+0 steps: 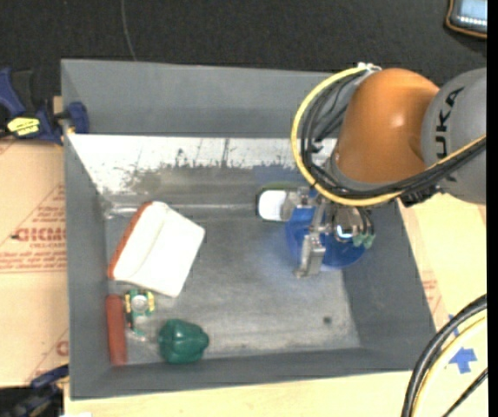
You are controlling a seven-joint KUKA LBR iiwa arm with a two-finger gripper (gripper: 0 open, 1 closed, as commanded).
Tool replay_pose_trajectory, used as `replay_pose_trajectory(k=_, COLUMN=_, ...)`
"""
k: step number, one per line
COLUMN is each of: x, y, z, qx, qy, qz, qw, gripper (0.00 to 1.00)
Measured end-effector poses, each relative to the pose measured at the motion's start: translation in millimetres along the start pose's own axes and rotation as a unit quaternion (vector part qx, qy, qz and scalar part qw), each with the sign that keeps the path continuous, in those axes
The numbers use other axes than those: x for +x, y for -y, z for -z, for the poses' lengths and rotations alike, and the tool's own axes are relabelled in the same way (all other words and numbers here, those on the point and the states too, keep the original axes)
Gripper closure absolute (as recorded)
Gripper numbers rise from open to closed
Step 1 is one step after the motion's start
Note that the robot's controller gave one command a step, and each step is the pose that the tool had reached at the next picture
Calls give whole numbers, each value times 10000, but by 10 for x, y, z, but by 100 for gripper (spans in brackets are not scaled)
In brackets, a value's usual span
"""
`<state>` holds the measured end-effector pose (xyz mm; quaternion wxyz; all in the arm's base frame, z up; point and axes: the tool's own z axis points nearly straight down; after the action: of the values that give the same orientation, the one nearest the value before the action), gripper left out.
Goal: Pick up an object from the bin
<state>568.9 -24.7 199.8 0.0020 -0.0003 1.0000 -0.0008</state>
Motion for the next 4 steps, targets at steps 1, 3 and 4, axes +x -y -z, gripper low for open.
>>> replay_pose_trajectory(k=1, x=0, y=0, z=0, qx=0, qy=0, qz=0, qw=10000, gripper=0)
replay_pose_trajectory(k=3, x=129, y=105, z=-197, qx=0, qy=30, qz=-1671, qw=9859, gripper=0)
replay_pose_trajectory(k=4, x=94, y=171, z=-789, qx=5, qy=-17, qz=-1054, qw=9944, gripper=0)
